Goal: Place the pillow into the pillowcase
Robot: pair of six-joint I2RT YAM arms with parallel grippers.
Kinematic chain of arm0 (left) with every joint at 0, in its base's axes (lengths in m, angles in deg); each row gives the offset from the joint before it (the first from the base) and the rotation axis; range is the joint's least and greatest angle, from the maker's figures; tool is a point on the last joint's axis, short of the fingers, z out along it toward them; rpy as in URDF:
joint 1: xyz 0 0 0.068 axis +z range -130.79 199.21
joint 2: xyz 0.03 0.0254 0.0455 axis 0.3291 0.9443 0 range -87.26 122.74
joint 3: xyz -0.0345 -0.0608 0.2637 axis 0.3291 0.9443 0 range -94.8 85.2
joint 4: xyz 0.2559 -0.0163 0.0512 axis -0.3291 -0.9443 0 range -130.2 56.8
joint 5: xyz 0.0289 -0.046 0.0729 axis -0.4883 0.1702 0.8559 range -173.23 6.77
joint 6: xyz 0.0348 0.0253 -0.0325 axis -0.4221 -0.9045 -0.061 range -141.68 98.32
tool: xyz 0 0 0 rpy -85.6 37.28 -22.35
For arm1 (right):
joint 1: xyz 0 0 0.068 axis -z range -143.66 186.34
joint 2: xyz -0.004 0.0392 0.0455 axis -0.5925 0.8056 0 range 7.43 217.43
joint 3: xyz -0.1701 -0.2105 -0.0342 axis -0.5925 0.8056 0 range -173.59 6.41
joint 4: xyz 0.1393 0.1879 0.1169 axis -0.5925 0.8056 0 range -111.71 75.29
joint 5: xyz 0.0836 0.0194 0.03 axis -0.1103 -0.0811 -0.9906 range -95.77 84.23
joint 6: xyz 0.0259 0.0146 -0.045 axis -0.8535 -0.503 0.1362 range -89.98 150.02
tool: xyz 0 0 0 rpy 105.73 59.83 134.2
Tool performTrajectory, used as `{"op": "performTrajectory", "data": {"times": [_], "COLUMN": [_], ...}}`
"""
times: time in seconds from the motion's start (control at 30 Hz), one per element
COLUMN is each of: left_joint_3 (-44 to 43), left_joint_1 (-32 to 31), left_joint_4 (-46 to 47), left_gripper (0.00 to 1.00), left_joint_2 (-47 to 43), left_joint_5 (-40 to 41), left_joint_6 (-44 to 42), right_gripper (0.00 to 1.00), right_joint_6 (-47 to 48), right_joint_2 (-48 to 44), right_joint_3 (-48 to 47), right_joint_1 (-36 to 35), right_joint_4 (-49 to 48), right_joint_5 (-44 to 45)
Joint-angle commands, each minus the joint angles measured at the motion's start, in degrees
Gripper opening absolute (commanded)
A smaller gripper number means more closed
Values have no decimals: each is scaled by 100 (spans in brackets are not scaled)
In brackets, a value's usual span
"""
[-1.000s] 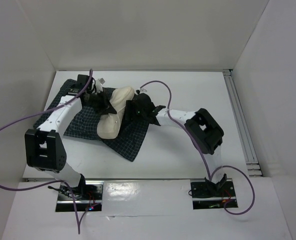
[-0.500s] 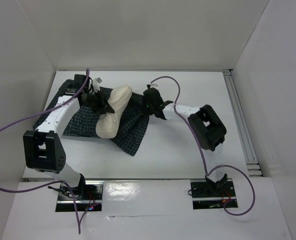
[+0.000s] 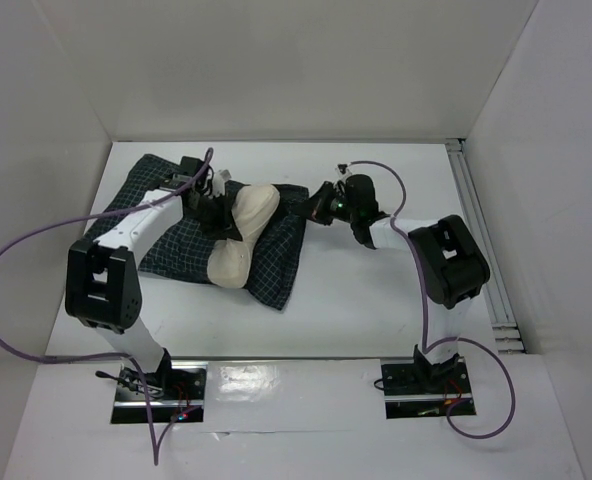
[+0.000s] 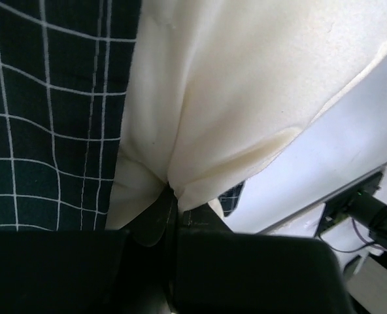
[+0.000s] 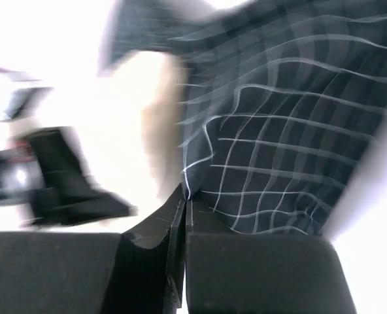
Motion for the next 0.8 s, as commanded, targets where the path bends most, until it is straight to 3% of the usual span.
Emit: {"op": "performTrajectory", "data": {"times": [0.0, 0.07, 0.2, 0.53, 0.77], "left_joint_3": [98, 98, 151, 317, 563], "left_joint_1": [-76, -278, -542, -674, -674], "left_joint_4": [-578, -692, -692, -464, -332], "left_gripper": [0, 0, 0, 0, 0], "left_joint_2": [132, 220, 484, 1073, 1179], "left_joint_5": [875, 1182, 1325, 1650, 1650], "left_joint_6": [-281, -342, -342, -290, -290], "right_gripper": [0, 0, 0, 0, 0], "right_joint_6": [-1014, -1478, -1771, -604, 117], "right_joint_2": [-88, -27, -26, -763, -1344], "right_joint_3": [-148, -148, -358, -1079, -1272], "right_joint_1": [277, 277, 216, -566, -567], "right_joint_4": [-2639, -3463, -4119, -3135, -2388], "right_joint_5": [-636, -769, -839, -1287, -1086]}}
